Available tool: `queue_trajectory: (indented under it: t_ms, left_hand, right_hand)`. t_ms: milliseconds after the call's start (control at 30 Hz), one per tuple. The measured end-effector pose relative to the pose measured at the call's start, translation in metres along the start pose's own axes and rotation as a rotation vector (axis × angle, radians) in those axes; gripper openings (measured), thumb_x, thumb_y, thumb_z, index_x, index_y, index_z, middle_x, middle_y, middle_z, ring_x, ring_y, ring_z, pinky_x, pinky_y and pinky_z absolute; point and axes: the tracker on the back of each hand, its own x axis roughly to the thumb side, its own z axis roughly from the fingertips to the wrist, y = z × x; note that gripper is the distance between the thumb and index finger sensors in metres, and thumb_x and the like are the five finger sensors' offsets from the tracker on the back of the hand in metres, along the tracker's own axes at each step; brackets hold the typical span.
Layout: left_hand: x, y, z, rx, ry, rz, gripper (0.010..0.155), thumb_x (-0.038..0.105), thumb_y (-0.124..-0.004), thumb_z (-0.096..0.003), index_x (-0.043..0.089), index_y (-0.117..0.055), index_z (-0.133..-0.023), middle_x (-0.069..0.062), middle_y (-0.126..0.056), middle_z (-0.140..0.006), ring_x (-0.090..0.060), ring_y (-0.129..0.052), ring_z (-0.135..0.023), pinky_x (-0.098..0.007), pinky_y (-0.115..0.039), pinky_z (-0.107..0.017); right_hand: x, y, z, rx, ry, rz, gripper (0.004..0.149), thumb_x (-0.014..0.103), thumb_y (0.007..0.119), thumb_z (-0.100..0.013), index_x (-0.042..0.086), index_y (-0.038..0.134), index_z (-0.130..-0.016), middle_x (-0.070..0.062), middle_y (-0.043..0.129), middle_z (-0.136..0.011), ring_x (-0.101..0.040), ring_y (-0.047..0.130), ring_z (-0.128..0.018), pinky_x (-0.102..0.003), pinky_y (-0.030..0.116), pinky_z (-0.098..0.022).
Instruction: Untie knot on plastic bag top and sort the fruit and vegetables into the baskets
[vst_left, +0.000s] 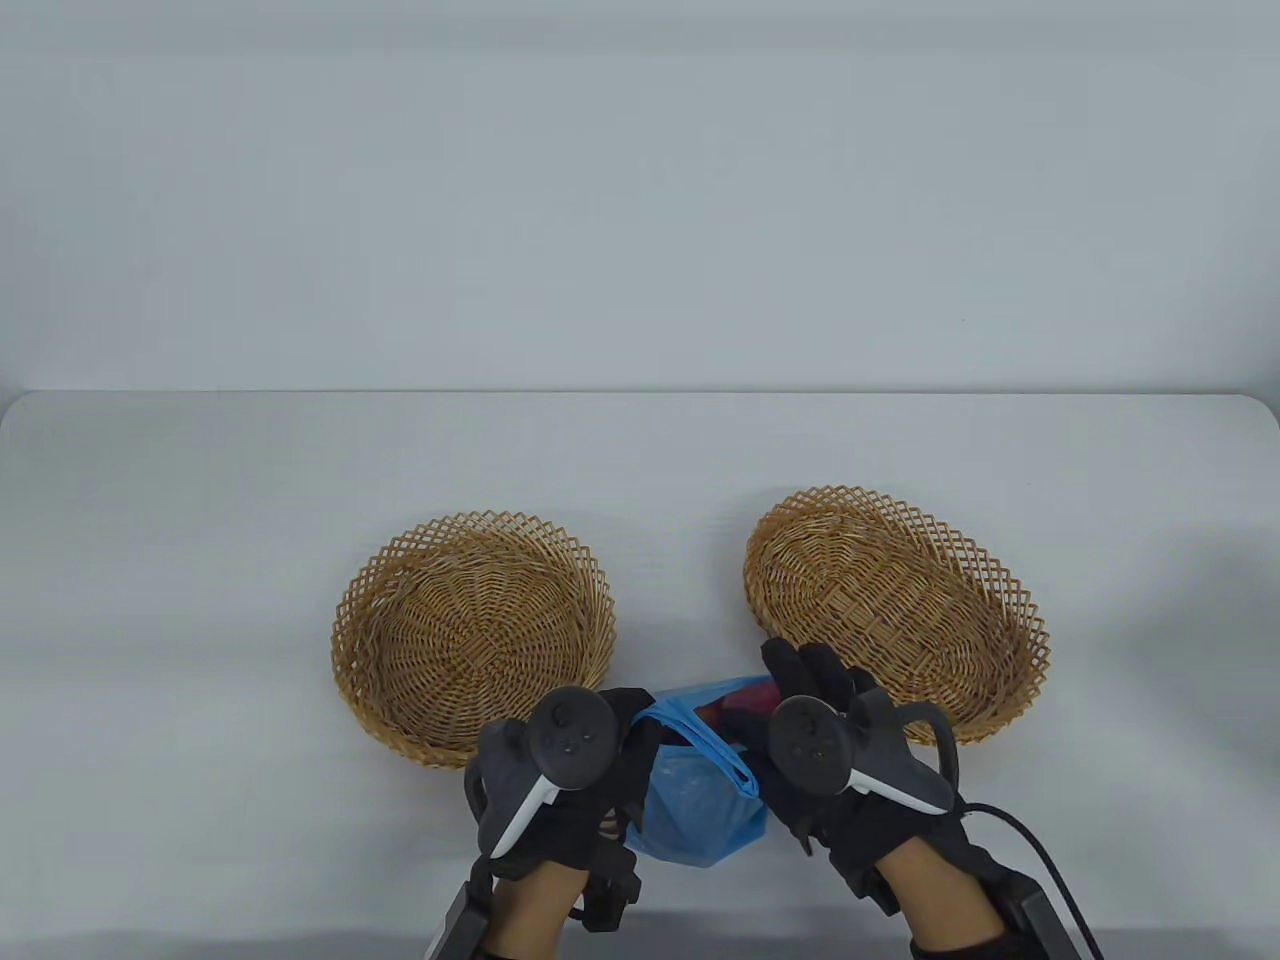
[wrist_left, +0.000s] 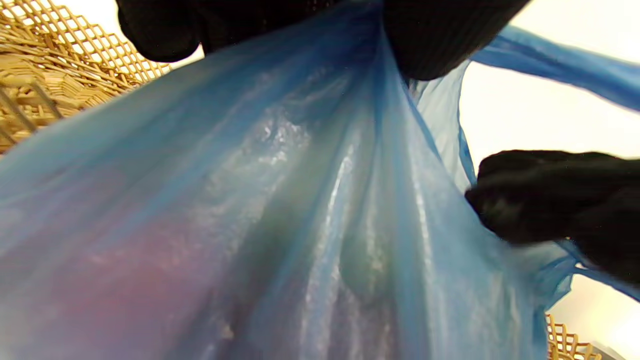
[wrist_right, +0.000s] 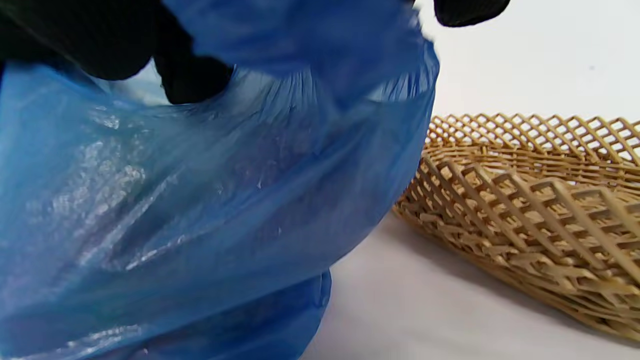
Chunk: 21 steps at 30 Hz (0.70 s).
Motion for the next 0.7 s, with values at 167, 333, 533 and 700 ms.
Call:
queue_trajectory:
  t_ms: [167,333,533,700]
  left_hand:
    - [-0.002,0.002,0.000,0.020,0.023,-0.003,0.042,0.047,-0.065,-0.0510,0.033,-0.072,-0.090,0.004,-0.085,-0.098,-0.025,-0.095,-0.087,-0.057,-0.060,-0.078]
    - [-0.005,0.004,0.000,0.041,0.048,0.018,0.042,0.046,-0.065,-0.0512,0.032,-0.072,-0.090,0.002,-0.084,-0.098,-0.024,-0.095,-0.087,-0.056,-0.060,-0.078]
    - [-0.006,0.006,0.000,0.053,0.051,0.028,0.042,0.047,-0.065,-0.0512,0.032,-0.072,-0.090,0.002,-0.085,-0.098,-0.024,-0.095,-0.086,-0.056,-0.061,-0.077]
    - [-0.007,0.006,0.000,0.061,0.057,0.025,0.042,0.047,-0.065,-0.0512,0.032,-0.072,-0.090,0.001,-0.085,-0.098,-0.024,-0.095,-0.086,-0.056,-0.061,-0.077]
  right_hand:
    - [-0.001,-0.002,-0.001,-0.044,0.031,0.006,0.046,0.054,0.067,-0.046,0.027,0.092,-0.074,-0.013,0.040,-0.120,-0.044,0.027,-0.108,-0.070,0.032,-0.074]
    - [-0.006,-0.003,-0.003,-0.066,0.096,0.061,0.050,0.055,0.067,-0.046,0.020,0.102,-0.053,-0.014,0.066,-0.110,-0.044,0.050,-0.103,-0.069,0.045,-0.071]
    - [-0.013,-0.004,-0.006,-0.111,0.198,0.088,0.056,0.055,0.066,-0.045,0.016,0.104,-0.038,-0.011,0.096,-0.085,-0.038,0.091,-0.077,-0.060,0.071,-0.060]
    - [-0.013,-0.004,-0.006,-0.065,0.213,0.131,0.046,0.058,0.078,-0.043,0.020,0.103,-0.038,-0.010,0.095,-0.086,-0.036,0.091,-0.076,-0.058,0.073,-0.059]
